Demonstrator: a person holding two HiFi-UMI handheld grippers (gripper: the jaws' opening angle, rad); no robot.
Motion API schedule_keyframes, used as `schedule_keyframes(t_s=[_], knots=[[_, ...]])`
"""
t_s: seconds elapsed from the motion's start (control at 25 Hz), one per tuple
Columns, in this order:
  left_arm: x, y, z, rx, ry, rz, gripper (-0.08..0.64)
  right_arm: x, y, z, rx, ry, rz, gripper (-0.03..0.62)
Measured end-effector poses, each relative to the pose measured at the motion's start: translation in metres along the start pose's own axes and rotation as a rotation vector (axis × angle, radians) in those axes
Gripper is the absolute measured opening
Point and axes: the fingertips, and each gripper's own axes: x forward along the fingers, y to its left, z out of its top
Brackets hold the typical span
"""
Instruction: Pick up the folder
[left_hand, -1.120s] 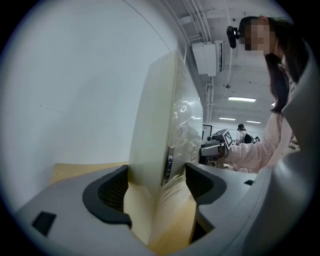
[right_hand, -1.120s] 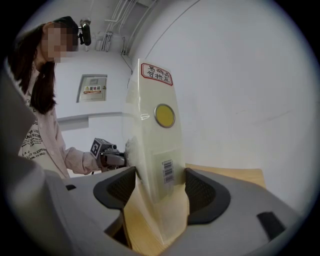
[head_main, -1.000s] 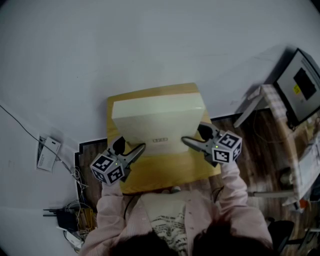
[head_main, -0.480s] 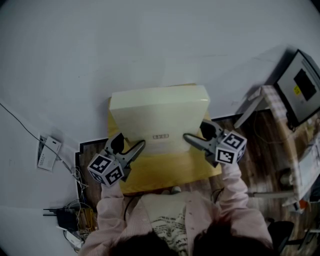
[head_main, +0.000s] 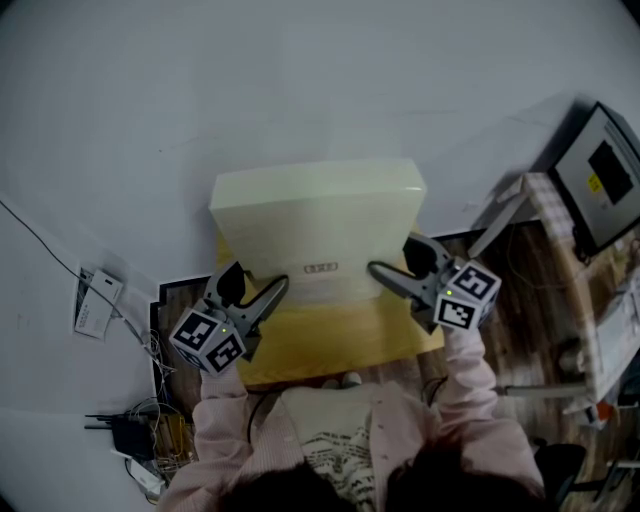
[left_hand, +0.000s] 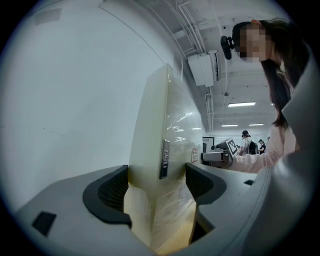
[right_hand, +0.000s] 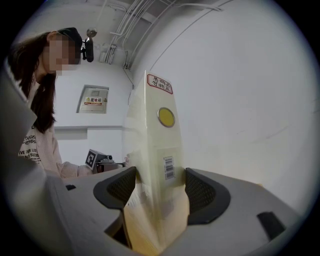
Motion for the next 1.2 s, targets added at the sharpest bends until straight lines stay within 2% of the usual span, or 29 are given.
schedule_keyframes(t_s=[0.48,1.2], knots=[[-0.006,-0.008,0.026,0.010,-0.059,0.021,0.351,-0.004,0.010,0.027,-0.035,-0.056,0.001,0.325],[0.000,-0.016,0.036,0.047,-0.070,0.022,0.351,-0.013,0.008,0.032,-0.037,-0.084,-0.029,0.314]])
